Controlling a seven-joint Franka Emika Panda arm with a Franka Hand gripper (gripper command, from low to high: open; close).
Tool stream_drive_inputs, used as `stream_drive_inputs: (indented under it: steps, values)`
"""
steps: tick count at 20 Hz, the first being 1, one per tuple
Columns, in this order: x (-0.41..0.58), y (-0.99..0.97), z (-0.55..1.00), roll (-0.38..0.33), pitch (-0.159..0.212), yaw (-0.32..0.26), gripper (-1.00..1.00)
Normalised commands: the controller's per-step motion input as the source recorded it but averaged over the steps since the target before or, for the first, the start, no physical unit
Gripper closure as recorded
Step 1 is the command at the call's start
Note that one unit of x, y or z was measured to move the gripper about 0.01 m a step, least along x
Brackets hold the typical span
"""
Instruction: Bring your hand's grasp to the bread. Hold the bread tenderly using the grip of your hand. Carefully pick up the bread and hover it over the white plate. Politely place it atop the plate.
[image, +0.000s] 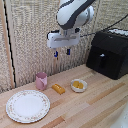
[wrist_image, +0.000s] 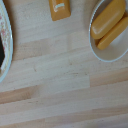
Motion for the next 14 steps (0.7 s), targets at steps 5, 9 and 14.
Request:
stream_drive_inputs:
  steps: [5, 9, 14]
  values:
    - [0.105, 0.11, -0.26, -0.037, 0.07, 0.136, -1.0]
    - [0.133, 0.12, -0.3, -0.036, 0.091, 0.158, -1.0]
    - [0.17, 0.09, -0.39, -0.046, 0.069, 0.175, -1.0]
